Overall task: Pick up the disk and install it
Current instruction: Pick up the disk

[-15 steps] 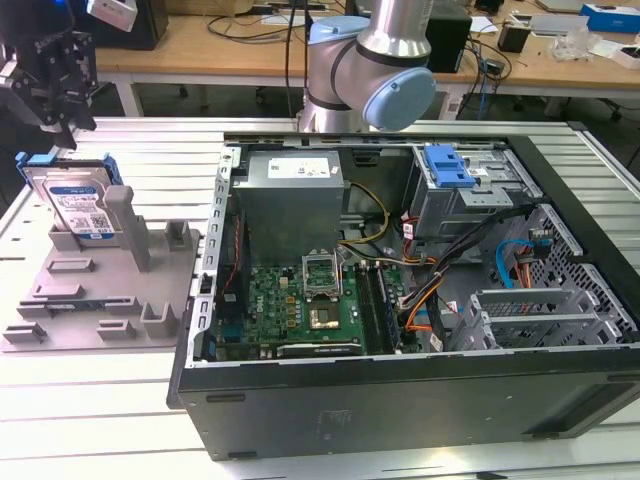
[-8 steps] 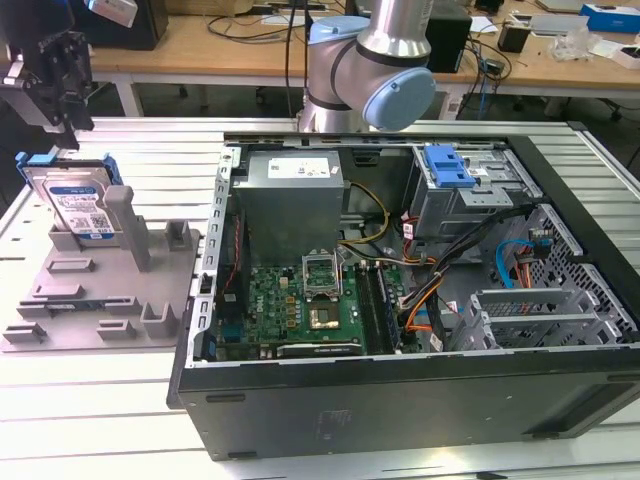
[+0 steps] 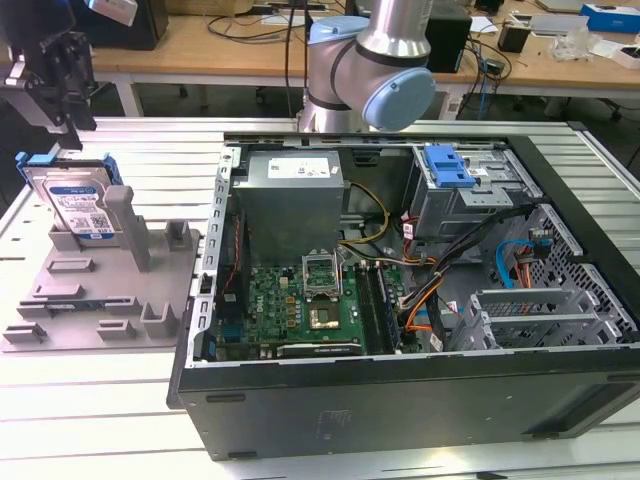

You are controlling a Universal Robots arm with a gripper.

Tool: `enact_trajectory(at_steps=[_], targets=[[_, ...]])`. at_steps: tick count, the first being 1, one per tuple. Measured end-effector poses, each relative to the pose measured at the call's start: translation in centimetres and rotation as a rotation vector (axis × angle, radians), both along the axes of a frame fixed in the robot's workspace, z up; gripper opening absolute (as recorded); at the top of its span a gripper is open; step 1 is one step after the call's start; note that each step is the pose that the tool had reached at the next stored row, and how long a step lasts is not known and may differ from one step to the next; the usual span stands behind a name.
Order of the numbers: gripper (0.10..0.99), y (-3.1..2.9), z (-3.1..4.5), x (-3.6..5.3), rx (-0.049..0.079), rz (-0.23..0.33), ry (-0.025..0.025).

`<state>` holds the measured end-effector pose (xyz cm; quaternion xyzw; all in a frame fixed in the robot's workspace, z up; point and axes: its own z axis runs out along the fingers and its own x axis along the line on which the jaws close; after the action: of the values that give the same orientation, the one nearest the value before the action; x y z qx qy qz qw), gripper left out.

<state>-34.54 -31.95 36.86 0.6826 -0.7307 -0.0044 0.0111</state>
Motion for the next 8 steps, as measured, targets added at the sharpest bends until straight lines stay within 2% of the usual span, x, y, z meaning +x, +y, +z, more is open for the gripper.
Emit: enact_trajectory(at_steps=[1, 2, 8], targets=[[0.482, 0.0, -0.04, -0.14, 0.0, 0.0, -0.0059], [0.482, 0.0, -0.09, -0.43, 0.0, 0.0, -0.0075], [0.482, 0.0, -0.24, -2.28, 0.0, 0.0, -0.0097]])
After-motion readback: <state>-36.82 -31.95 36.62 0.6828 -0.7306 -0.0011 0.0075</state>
